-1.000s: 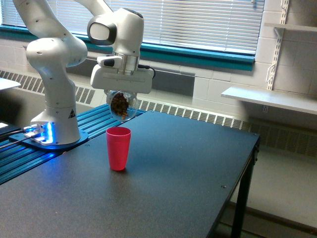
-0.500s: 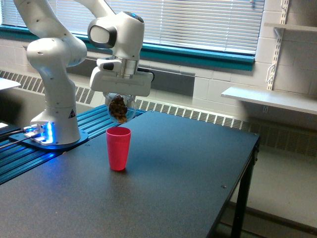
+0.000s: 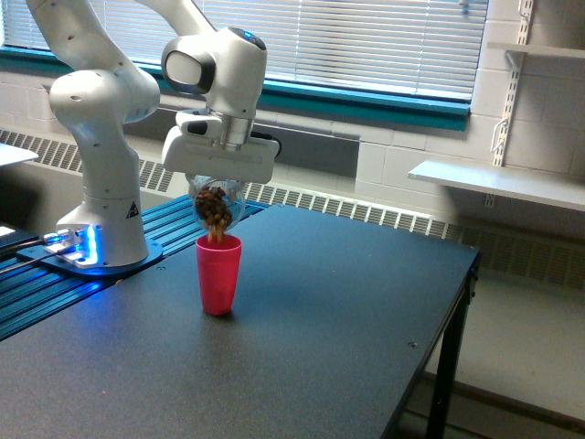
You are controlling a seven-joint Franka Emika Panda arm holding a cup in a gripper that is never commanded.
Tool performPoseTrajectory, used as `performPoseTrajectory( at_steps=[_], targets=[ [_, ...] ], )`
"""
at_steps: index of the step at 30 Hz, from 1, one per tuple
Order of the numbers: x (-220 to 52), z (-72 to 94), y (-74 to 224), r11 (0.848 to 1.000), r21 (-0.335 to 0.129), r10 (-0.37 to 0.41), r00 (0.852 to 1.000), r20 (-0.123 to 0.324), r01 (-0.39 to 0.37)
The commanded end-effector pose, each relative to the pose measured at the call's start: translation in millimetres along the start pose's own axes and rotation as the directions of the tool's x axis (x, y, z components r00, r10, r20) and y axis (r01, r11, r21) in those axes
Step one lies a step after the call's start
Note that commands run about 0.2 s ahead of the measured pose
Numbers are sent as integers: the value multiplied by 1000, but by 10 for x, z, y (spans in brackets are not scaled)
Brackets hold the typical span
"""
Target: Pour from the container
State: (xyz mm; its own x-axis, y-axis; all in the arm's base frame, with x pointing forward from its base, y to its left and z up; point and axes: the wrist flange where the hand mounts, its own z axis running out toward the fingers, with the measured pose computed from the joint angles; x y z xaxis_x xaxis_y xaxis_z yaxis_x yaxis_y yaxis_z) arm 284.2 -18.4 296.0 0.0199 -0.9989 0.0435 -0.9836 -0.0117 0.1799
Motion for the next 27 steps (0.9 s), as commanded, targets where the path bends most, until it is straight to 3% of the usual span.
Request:
performPoseTrajectory(
  at_steps=[1,27],
  targets=[
    [-36,169,102,998,-57,-28,1000,-3,28],
    [-6,202,130,995,-84,-54,999,-6,53]
  ],
)
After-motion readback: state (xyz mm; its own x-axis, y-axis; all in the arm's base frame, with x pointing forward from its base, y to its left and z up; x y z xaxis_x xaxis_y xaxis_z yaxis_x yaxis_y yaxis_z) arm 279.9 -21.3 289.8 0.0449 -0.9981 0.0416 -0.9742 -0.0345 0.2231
